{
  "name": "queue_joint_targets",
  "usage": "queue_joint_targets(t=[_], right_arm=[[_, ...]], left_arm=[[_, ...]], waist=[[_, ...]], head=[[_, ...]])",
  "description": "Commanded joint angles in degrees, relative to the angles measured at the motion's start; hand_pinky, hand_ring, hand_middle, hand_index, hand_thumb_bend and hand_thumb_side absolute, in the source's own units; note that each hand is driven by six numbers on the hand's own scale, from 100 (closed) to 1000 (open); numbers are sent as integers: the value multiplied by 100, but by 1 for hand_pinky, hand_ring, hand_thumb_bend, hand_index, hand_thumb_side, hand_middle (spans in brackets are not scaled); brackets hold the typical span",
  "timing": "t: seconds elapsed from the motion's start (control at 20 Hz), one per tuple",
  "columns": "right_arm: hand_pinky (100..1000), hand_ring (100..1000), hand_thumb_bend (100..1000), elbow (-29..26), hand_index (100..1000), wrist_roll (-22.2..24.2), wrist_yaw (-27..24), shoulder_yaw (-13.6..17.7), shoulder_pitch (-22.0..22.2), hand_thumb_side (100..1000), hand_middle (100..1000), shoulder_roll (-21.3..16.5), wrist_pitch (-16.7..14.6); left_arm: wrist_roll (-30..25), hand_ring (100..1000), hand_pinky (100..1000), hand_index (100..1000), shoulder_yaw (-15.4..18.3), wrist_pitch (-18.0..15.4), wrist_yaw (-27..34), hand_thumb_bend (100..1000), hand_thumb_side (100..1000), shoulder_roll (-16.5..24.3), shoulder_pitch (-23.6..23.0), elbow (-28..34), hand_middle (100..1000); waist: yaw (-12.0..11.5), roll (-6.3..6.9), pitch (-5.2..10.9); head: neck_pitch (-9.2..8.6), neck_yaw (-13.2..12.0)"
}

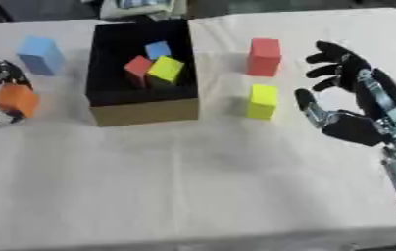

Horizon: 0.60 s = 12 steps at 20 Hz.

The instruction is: Pick up objects on the table and place them in the box.

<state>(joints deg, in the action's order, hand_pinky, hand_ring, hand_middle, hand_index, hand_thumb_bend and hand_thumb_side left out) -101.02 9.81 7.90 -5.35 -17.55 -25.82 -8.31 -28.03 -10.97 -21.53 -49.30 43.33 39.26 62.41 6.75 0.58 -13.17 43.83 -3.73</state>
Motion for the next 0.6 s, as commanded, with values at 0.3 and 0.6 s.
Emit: queue_joint_targets(t=[0.3, 0.6], right_arm=[[654, 757, 243, -42, 962, 4, -35, 51, -24, 350, 802, -71, -15], [654, 757, 241, -31, 962, 27, -41, 35, -18, 351, 802, -58, -19]], left_arm=[[324, 530, 727, 589, 379, 292, 412, 265, 190, 424, 85, 1438, 415], [740, 532, 732, 598, 295, 576, 492, 296, 215, 32, 712, 2103, 418]], waist=[[-12, -19, 163], [-18, -17, 191]], head=[[29, 18], [29, -4]])
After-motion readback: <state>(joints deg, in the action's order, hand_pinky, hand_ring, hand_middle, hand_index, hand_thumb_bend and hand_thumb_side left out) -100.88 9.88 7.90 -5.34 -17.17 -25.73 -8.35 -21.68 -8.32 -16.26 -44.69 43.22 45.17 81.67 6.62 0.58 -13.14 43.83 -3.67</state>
